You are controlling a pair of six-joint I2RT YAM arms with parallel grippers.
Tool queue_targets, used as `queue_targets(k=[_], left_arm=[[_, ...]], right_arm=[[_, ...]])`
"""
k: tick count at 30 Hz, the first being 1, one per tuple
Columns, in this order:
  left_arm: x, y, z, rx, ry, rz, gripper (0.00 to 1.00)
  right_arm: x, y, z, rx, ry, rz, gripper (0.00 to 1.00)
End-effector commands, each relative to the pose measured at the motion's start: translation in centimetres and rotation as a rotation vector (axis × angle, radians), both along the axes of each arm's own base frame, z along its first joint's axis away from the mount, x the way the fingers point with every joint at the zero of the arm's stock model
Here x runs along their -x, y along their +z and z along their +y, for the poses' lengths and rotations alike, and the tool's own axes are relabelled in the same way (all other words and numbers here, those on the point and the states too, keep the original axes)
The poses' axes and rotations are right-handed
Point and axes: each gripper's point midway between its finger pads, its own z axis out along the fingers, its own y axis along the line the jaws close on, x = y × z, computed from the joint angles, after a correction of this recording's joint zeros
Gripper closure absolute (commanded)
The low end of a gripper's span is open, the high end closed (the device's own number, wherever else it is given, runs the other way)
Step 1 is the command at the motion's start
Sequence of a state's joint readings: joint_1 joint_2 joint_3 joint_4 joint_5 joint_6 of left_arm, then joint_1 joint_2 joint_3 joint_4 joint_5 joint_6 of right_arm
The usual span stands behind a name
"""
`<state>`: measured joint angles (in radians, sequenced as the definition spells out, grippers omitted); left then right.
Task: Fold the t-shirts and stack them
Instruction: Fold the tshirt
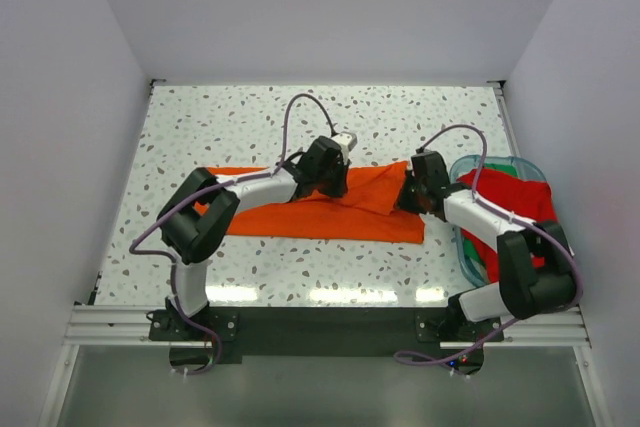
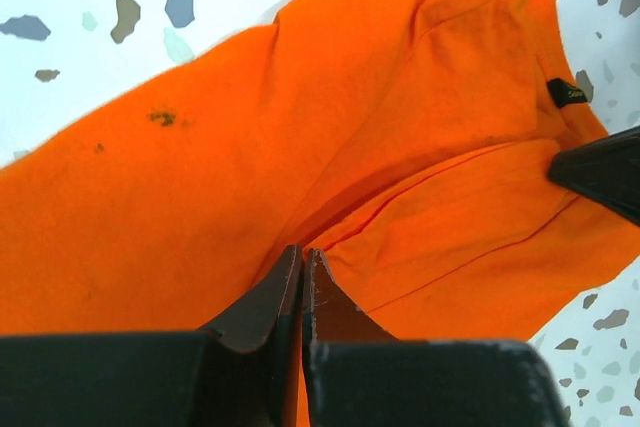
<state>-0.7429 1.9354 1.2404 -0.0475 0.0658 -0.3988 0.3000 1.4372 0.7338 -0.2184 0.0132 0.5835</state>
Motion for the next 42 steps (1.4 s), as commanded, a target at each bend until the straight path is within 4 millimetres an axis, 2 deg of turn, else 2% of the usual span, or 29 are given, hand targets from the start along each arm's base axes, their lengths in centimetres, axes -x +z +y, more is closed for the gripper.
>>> queue_targets(k=[1, 10, 14, 19, 22, 24, 25, 27, 28, 29, 31, 32, 33, 36, 37, 38, 40, 41, 42], left_arm=[[-0.1, 2.8, 0.2, 0.026, -0.003, -0.08, 1.0], [0.5, 3.4, 1.0, 0.052, 0.008, -0.11, 1.0], [1.0, 2.8, 1.3, 0.05, -0.001, -0.104, 1.0], [1.6, 2.3, 1.6, 0.054, -0.009, -0.101, 1.0], [2.3, 1.9, 1.9, 0.066, -0.013, -0.096, 0.91], [2.4, 2.1, 1.9, 0.08, -0.009, -0.1, 0.81], [2.5, 1.9, 2.1, 0.084, -0.004, -0.098, 0.7], [2.5, 2.5, 2.1, 0.103, 0.002, -0.118, 0.63], [2.8, 2.1, 2.4, 0.104, 0.006, -0.112, 0.57], [2.8, 2.7, 2.5, 0.115, 0.012, -0.124, 0.54], [3.1, 3.1, 2.6, 0.14, 0.014, -0.134, 0.51], [3.1, 4.3, 2.5, 0.171, 0.014, -0.159, 0.51], [3.2, 4.7, 2.6, 0.181, 0.015, -0.165, 0.5], [3.1, 6.3, 2.7, 0.216, 0.031, -0.198, 0.51], [2.9, 6.8, 2.6, 0.227, 0.039, -0.204, 0.52], [2.7, 7.0, 2.6, 0.228, 0.046, -0.206, 0.53], [1.9, 7.5, 2.2, 0.222, 0.061, -0.204, 0.56], [1.9, 6.5, 2.0, 0.198, 0.059, -0.177, 0.58], [1.6, 6.3, 1.9, 0.189, 0.058, -0.173, 0.59]], right_arm=[[-0.8, 2.5, 0.3, -0.033, 0.01, -0.094, 1.0], [0.9, 4.4, 0.7, -0.07, 0.064, -0.135, 1.0], [2.1, 4.0, 1.2, -0.101, 0.104, -0.124, 1.0], [3.8, 2.7, 1.7, -0.13, 0.147, -0.103, 0.94], [4.7, 2.4, 2.0, -0.152, 0.171, -0.106, 0.88], [5.3, 2.3, 2.0, -0.157, 0.18, -0.111, 0.85], [5.7, 2.1, 2.0, -0.157, 0.182, -0.102, 0.78], [6.0, 2.4, 1.6, -0.15, 0.176, -0.113, 0.69], [6.0, 2.6, 1.5, -0.146, 0.168, -0.119, 0.68], [6.0, 2.8, 1.3, -0.144, 0.157, -0.124, 0.66], [5.8, 3.5, 0.8, -0.128, 0.128, -0.148, 0.65], [5.4, 4.0, 0.7, -0.127, 0.108, -0.162, 0.64], [5.1, 4.4, 0.4, -0.12, 0.091, -0.177, 0.64], [3.0, 5.6, 0.5, -0.111, 0.053, -0.208, 0.64], [2.4, 4.7, 0.6, -0.099, 0.043, -0.173, 0.65], [1.2, 5.6, 0.9, -0.103, 0.044, -0.189, 0.66], [-0.6, 5.1, 1.2, -0.086, 0.034, -0.173, 0.68], [-1.1, 4.9, 1.3, -0.077, 0.032, -0.17, 0.69], [-1.6, 4.7, 1.3, -0.07, 0.03, -0.168, 0.69]])
